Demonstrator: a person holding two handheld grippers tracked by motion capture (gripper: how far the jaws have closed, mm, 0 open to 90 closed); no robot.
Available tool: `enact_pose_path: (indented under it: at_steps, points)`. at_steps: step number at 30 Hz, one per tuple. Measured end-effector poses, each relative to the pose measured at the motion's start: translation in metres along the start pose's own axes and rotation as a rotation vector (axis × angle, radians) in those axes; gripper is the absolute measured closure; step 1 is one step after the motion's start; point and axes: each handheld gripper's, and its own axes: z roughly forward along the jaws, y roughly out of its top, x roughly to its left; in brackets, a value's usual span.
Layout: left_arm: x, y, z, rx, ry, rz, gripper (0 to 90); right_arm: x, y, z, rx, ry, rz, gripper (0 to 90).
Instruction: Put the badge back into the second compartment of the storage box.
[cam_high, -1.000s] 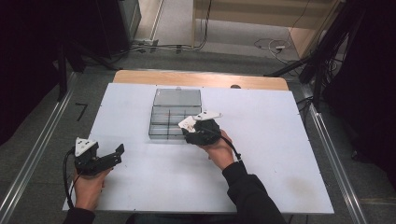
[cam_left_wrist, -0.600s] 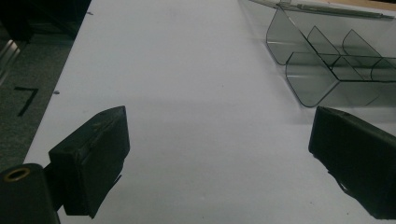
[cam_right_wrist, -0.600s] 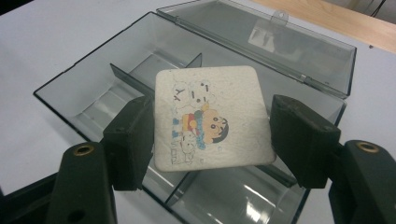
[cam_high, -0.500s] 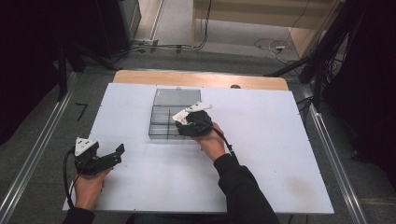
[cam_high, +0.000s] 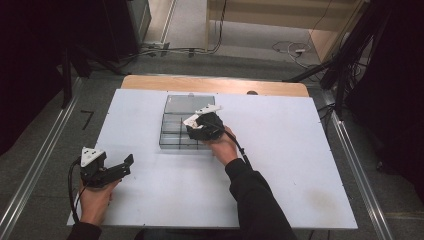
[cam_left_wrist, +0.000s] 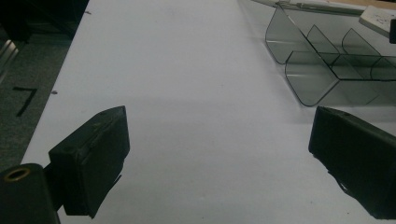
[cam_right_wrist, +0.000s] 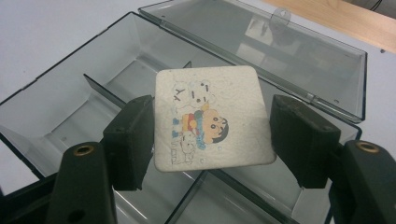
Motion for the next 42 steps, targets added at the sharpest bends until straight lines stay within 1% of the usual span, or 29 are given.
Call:
enact_pose_path:
  at_steps: [1, 4, 8, 11, 12, 14, 16, 19, 22, 25, 28, 31, 32, 33, 36, 37, 39, 40, 42]
  points:
    - [0.0, 0.0, 0.0, 0.0, -0.001, 0.001, 5.6, 0.001, 0.0, 0.001, 0.007, -0.006, -0.01, 31.1]
    - [0.0, 0.0, 0.0, -0.002, 0.0, 0.0, 5.6, 0.002, 0.001, 0.005, 0.016, 0.002, -0.012, 31.1]
    - [-0.001, 0.0, -0.001, -0.003, -0.004, 0.0, 5.6, 0.004, 0.0, 0.01, 0.045, 0.0, -0.022, 31.1]
    - [-0.001, 0.001, -0.001, -0.003, -0.004, 0.0, 5.6, 0.004, 0.002, 0.012, 0.055, -0.008, -0.034, 31.1]
    - [0.0, 0.001, 0.0, -0.003, -0.004, 0.0, 5.6, 0.005, 0.002, 0.013, 0.058, -0.008, -0.026, 31.0]
    - [0.0, 0.001, -0.001, -0.003, -0.006, 0.001, 5.6, 0.004, 0.003, 0.013, 0.058, -0.008, -0.03, 31.0]
    - [0.0, 0.001, -0.001, -0.003, -0.006, -0.001, 5.6, 0.004, 0.004, 0.014, 0.068, -0.011, -0.023, 31.0]
    - [0.0, 0.001, -0.001, -0.002, -0.006, -0.001, 5.6, 0.002, 0.003, 0.016, 0.077, -0.019, -0.025, 31.0]
    - [0.0, 0.001, 0.0, -0.003, -0.008, 0.001, 5.6, 0.002, 0.003, 0.017, 0.076, -0.016, -0.022, 30.9]
    - [0.0, 0.001, 0.0, -0.001, -0.008, 0.001, 5.6, 0.002, 0.004, 0.017, 0.09, -0.018, -0.024, 31.2]
    - [0.0, 0.001, 0.0, -0.002, -0.009, 0.0, 5.6, 0.002, 0.005, 0.018, 0.087, -0.018, -0.034, 31.2]
    - [0.0, 0.001, -0.001, -0.004, -0.011, 0.001, 5.6, 0.004, 0.007, 0.019, 0.089, -0.017, -0.036, 31.2]
    - [0.0, 0.001, -0.001, -0.002, -0.01, 0.001, 5.6, 0.005, 0.007, 0.019, 0.09, -0.019, -0.03, 31.2]
    - [0.0, 0.001, -0.001, -0.004, -0.012, 0.001, 5.6, 0.005, 0.008, 0.02, 0.09, -0.013, -0.033, 31.1]
    - [0.0, 0.001, -0.001, -0.002, -0.013, 0.001, 5.6, 0.006, 0.011, 0.022, 0.097, -0.018, -0.039, 31.2]
    - [0.0, 0.001, -0.001, -0.002, -0.012, 0.001, 5.6, 0.007, 0.012, 0.022, 0.096, -0.015, -0.027, 31.4]
    - [0.0, 0.001, -0.001, -0.003, -0.014, 0.001, 5.6, 0.007, 0.013, 0.021, 0.085, -0.017, -0.026, 32.4]
    - [0.0, 0.001, -0.001, -0.005, -0.014, 0.0, 5.6, 0.007, 0.014, 0.02, 0.081, -0.01, -0.018, 32.4]
    - [0.0, 0.001, -0.001, -0.004, -0.015, -0.001, 5.6, 0.007, 0.014, 0.019, 0.078, -0.008, -0.018, 32.2]
